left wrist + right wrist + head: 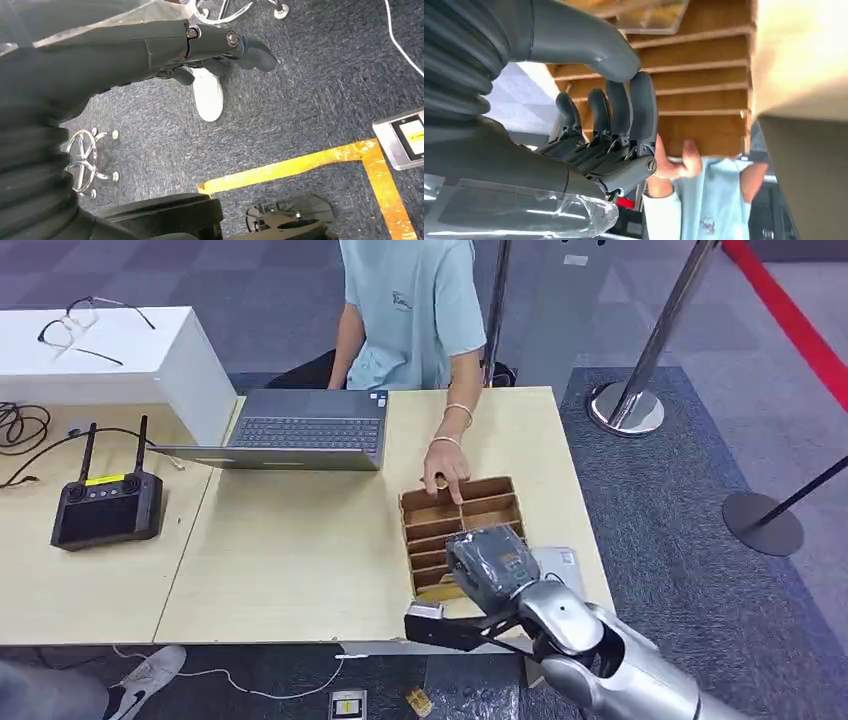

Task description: Pass the card to the sensor for recognition and then transmit it.

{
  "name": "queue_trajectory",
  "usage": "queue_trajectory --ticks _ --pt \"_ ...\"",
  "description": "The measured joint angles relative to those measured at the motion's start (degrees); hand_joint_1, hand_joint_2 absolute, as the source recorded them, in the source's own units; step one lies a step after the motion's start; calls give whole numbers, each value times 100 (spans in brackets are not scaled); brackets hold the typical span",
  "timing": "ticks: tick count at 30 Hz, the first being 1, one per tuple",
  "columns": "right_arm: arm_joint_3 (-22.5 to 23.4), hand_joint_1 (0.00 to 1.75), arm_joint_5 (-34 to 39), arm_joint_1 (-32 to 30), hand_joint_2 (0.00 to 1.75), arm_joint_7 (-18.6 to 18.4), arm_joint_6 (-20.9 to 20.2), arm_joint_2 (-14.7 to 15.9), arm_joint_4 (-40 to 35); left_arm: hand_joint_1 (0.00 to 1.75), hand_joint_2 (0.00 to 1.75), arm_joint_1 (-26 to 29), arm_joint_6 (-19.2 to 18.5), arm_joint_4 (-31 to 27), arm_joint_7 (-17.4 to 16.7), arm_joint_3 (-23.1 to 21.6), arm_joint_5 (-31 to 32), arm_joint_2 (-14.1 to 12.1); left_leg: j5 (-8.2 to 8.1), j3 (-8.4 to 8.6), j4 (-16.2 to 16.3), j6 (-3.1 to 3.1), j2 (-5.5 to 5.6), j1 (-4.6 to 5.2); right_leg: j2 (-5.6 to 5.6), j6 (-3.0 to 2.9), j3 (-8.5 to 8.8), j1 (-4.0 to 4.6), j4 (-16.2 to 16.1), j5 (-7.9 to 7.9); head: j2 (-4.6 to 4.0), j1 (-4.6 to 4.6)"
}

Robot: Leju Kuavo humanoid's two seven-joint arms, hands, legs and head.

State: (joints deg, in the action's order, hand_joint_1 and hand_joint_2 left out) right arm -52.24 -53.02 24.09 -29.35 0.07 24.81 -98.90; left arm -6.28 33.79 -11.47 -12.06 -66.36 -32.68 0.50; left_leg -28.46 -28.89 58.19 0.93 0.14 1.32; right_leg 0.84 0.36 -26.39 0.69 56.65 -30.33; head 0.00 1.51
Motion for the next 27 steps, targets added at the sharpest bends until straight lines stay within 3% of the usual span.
queue_trajectory --ticks 4,8,27 --pt "-2 84 2 -221 175 0 11 44 9 0 175 2 17 0 7 4 0 0 0 -2 -1 0 -1 0 -1 0 -1 0 0 0 0 -2" --pt "0 73 18 -365 175 0 87 70 61 0 175 2 26 0 9 7 4 2 0 -4 -1 0 3 -1 0 0 -3 1 0 0 0 0" --pt "216 70 96 -480 175 28 396 52 254 0 175 -1 24 0 -9 7 46 0 0 -7 -1 0 0 0 -2 0 -5 1 0 0 0 0"
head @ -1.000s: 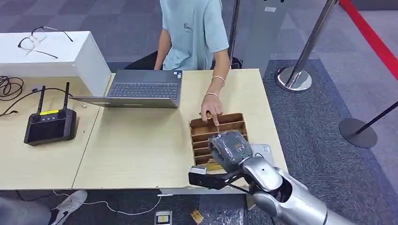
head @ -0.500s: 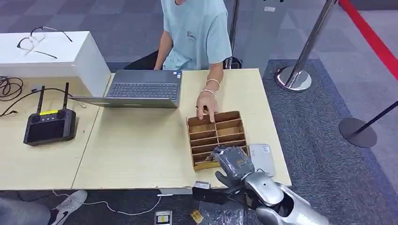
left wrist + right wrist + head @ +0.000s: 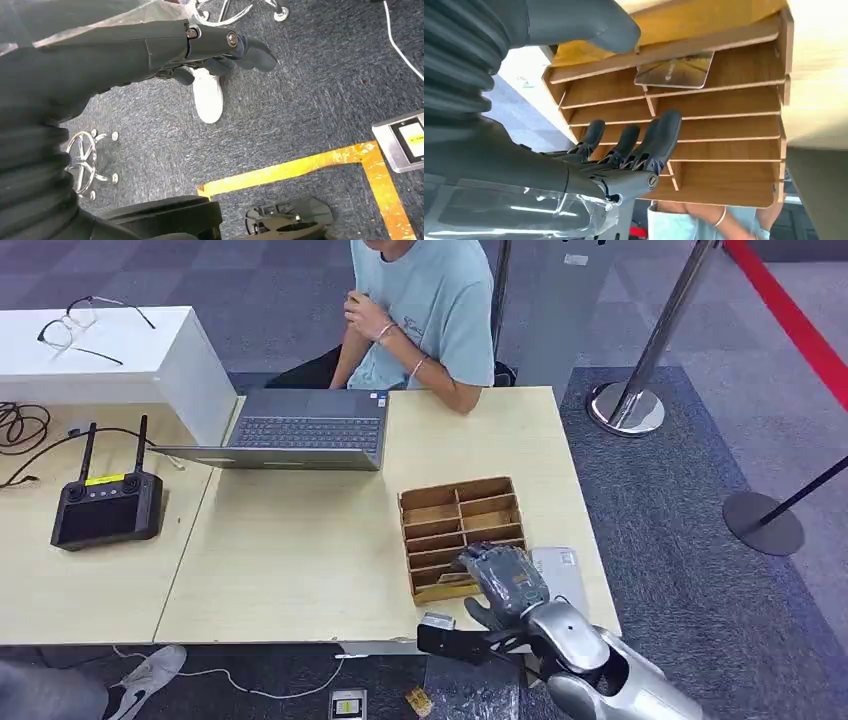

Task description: Pass the card to the sensor for recognition and then transmit it.

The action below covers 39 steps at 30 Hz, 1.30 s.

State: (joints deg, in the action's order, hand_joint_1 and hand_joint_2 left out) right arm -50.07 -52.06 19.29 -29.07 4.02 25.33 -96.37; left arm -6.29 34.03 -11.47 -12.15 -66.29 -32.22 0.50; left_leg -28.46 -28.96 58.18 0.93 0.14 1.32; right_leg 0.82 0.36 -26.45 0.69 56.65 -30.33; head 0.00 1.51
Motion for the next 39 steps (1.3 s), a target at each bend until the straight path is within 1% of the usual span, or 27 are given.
queue_trajectory --ticks 10,13,19,21,22,24,25,28,39 --pt "61 72 4 168 175 46 18 -61 0 0 175 -1 -20 0 0 0 20 0 0 0 0 0 0 0 0 0 0 0 0 0 0 -2" --pt "57 80 26 200 175 76 31 -94 20 0 175 -1 -26 0 0 0 24 0 0 0 0 0 0 0 0 0 0 0 0 0 0 -2" --pt "46 79 109 221 175 142 114 -195 135 0 175 -2 -33 0 -2 -2 26 0 0 -1 -1 0 0 0 0 0 0 0 0 0 0 0" --pt "39 80 114 239 175 168 122 -230 179 0 175 -2 -33 0 -7 0 26 0 0 -1 -1 0 0 0 0 0 0 0 0 0 0 -2" --pt "35 86 118 242 175 170 122 -249 205 0 175 -2 -33 0 -7 0 26 0 0 -1 0 0 0 0 0 0 0 0 0 0 0 0" --pt "26 84 118 248 175 175 125 -280 243 0 175 -2 -33 0 -7 0 26 0 0 -1 0 0 0 0 0 0 0 0 0 0 0 -2" --pt "17 79 118 255 175 175 122 -297 265 0 175 -2 -33 0 -7 -2 28 0 0 -1 0 0 0 0 0 0 0 0 0 0 0 0" --pt "-22 75 129 273 175 195 114 -348 337 0 175 -3 -33 0 -7 -2 35 0 0 -1 -1 0 0 0 0 0 -1 0 0 0 0 0" --pt "-109 75 181 297 175 223 122 -463 542 0 175 -2 -33 0 -7 0 35 0 0 -3 0 0 0 0 0 0 -2 0 0 0 0 -2"
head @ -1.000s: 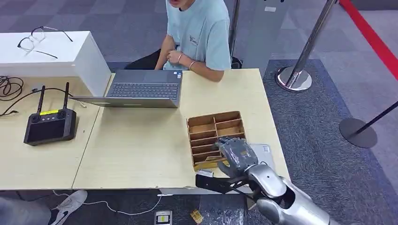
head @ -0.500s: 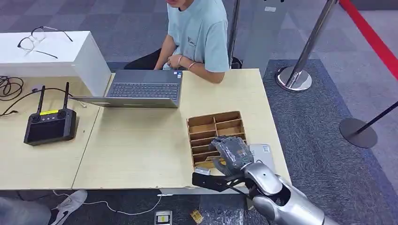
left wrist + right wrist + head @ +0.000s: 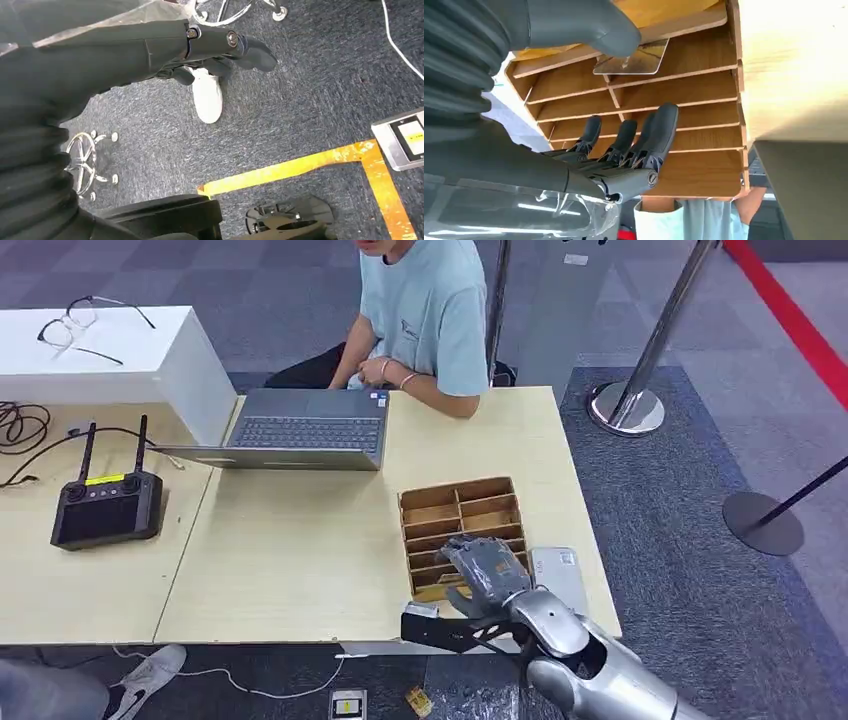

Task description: Pass the card to the sensor for recognition and then transmit it.

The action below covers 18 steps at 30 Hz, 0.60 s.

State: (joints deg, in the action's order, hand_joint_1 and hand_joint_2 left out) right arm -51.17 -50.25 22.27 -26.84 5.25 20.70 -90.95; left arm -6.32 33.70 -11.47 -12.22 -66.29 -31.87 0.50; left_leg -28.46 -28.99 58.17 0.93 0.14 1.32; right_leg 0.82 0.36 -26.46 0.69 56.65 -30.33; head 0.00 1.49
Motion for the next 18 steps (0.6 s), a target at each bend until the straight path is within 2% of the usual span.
queue_trajectory --ticks 18 --pt "-37 79 33 65 175 11 61 -74 184 0 175 0 -11 0 -2 0 6 24 0 0 1 0 0 0 0 0 0 0 0 0 0 2"
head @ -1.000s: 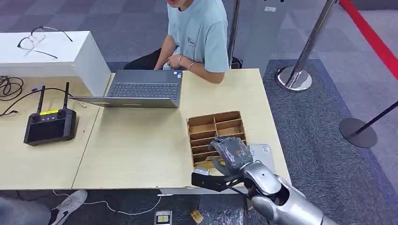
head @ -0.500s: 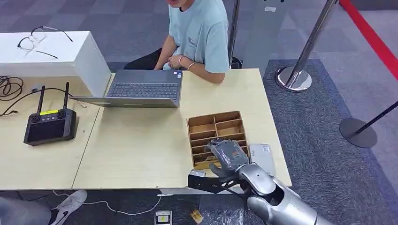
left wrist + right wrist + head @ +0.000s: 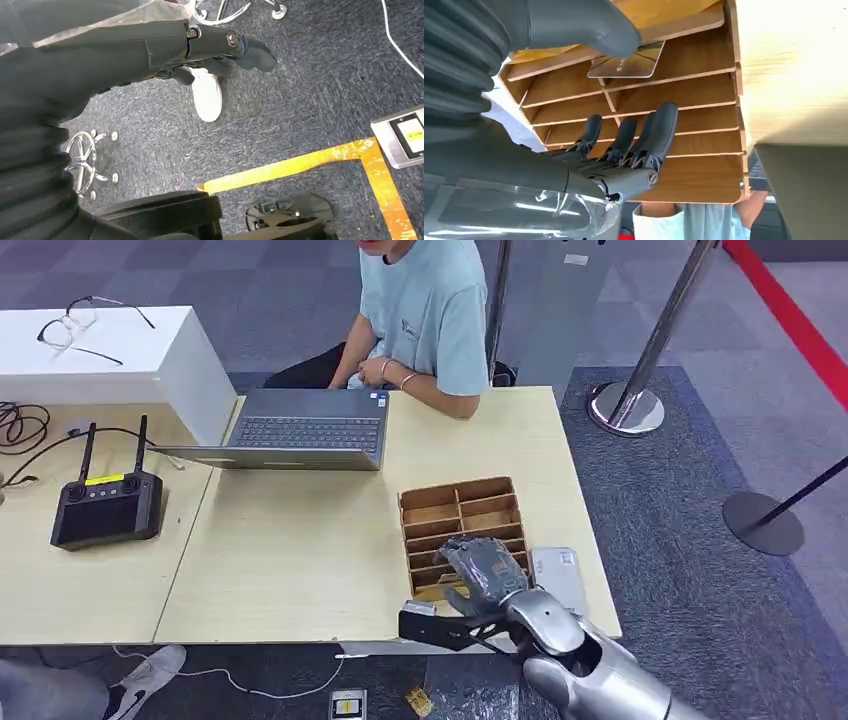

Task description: Pass the card to the sensor for recognition and then transmit it.

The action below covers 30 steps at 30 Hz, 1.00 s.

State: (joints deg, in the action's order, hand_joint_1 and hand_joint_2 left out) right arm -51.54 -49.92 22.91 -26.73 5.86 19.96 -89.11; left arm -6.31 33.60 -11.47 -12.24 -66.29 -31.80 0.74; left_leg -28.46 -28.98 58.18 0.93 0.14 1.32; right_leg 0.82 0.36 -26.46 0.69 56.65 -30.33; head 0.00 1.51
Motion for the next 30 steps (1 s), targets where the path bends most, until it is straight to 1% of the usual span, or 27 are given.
queue_trajectory --ticks 1,2,8,12,17,22,30 --pt "0 79 0 9 175 2 0 0 6 0 175 0 0 0 0 -2 0 0 0 0 0 0 0 0 0 0 0 0 0 0 0 0" --pt "2 75 0 18 175 0 0 0 15 0 175 0 2 0 0 -2 0 0 0 0 0 0 0 0 0 0 0 0 0 0 0 0" --pt "4 79 11 45 175 0 4 4 59 0 175 0 2 0 0 -2 0 0 0 0 1 0 0 0 0 0 0 0 0 0 0 0" --pt "7 77 15 45 175 -4 9 11 79 0 175 1 2 0 0 -2 5 2 0 1 1 0 0 0 0 0 -1 0 0 0 0 0" --pt "4 79 13 42 175 -18 7 42 87 0 175 1 2 0 0 -2 18 2 0 0 0 0 0 0 0 0 -2 0 0 0 0 -2" --pt "4 75 13 33 175 -44 7 59 92 0 175 0 2 0 0 -2 18 2 0 0 0 0 -1 0 0 0 -2 0 0 0 0 -2" --pt "2 79 15 -33 175 -55 33 74 138 0 175 0 2 0 0 -2 15 0 0 0 0 0 0 0 0 0 -3 0 0 0 0 0"
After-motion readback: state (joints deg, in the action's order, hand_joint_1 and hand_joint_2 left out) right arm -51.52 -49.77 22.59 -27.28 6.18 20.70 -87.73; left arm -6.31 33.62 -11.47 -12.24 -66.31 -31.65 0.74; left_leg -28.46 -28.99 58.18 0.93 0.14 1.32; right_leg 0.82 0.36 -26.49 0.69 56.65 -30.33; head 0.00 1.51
